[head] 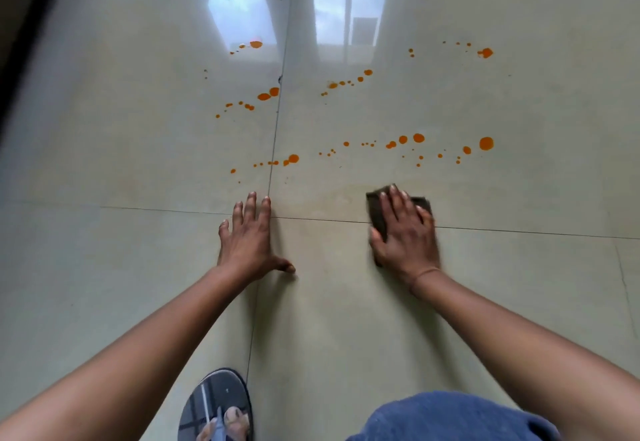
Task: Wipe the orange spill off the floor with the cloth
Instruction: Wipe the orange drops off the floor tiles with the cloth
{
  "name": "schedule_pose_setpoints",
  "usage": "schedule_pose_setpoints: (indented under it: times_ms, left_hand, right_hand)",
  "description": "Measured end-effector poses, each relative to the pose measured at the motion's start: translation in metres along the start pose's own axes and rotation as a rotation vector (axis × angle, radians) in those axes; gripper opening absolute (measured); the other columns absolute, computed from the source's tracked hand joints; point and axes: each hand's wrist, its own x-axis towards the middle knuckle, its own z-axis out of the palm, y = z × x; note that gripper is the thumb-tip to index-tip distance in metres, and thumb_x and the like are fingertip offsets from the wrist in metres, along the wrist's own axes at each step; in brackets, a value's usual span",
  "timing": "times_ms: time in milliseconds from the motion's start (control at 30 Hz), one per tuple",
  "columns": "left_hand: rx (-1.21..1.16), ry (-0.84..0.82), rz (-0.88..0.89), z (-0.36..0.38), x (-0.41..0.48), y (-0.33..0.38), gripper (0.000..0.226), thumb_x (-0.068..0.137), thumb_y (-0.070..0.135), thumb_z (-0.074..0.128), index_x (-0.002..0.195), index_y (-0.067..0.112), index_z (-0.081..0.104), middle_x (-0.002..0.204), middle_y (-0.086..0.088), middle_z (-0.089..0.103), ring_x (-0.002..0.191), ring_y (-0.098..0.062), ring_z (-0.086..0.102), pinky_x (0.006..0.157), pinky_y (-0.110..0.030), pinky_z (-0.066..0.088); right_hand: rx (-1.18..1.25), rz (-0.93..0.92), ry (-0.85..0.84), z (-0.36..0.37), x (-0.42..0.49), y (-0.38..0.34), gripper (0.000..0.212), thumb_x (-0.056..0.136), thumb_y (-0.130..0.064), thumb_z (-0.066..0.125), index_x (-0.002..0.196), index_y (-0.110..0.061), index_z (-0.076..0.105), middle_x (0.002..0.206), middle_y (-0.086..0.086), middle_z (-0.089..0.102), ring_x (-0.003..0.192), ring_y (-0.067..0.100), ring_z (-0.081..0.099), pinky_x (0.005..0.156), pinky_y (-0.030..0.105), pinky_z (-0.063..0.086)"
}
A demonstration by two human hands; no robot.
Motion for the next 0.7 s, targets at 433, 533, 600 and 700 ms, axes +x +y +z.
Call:
schedule_pose_setpoints:
  times_ms: [433,533,600,700]
  left_hand:
    - [-0.077,-0.161,-0.131,-0.006,0.016,-0.04,0.155,0.049,0.051,0.091,0.151,0.019,-0.021,0.156,-0.006,-0.033,0.145,-0.038,-0.019,0.113,-0.061,0.013]
    - [-0.072,-0.169,-0.127,-0.009,0.014,-0.041,0.154,0.051,0.051,0.09,0.151,0.02,-0.023,0.155,-0.006,-0.034,0.145,-0.037,-0.02,0.113,-0.061,0.013]
    - [-0.073,-0.178,-0.131,-0.009,0.014,-0.039,0.154,0.051,0.05,0.09,0.15,0.019,-0.024,0.154,-0.007,-0.035,0.144,-0.038,-0.021,0.113,-0.061,0.013]
    - [-0.069,-0.205,-0.152,-0.009,0.019,-0.032,0.157,0.05,0.045,0.093,0.149,0.017,-0.026,0.153,-0.009,-0.038,0.143,-0.041,-0.021,0.112,-0.063,0.012]
  right_hand:
    - [0.021,-0.209,0.012,0.013,0.032,-0.09,0.07,0.086,-0.05,0.04,0.147,-0.015,0.039,0.155,0.008,0.033,0.142,0.023,0.032,0.109,0.04,0.024]
    - [-0.039,-0.554,-0.069,0.016,0.004,-0.098,0.07,0.089,-0.051,0.042,0.149,-0.016,0.034,0.158,0.006,0.026,0.145,0.021,0.025,0.114,0.041,0.023]
    - [-0.042,-0.672,-0.097,0.011,-0.003,-0.079,0.069,0.089,-0.051,0.043,0.149,-0.018,0.034,0.158,0.004,0.026,0.145,0.02,0.025,0.114,0.041,0.023]
    - [-0.014,-0.489,-0.063,0.011,0.041,-0.087,0.069,0.089,-0.051,0.039,0.148,-0.017,0.036,0.157,0.006,0.029,0.143,0.021,0.031,0.112,0.041,0.025]
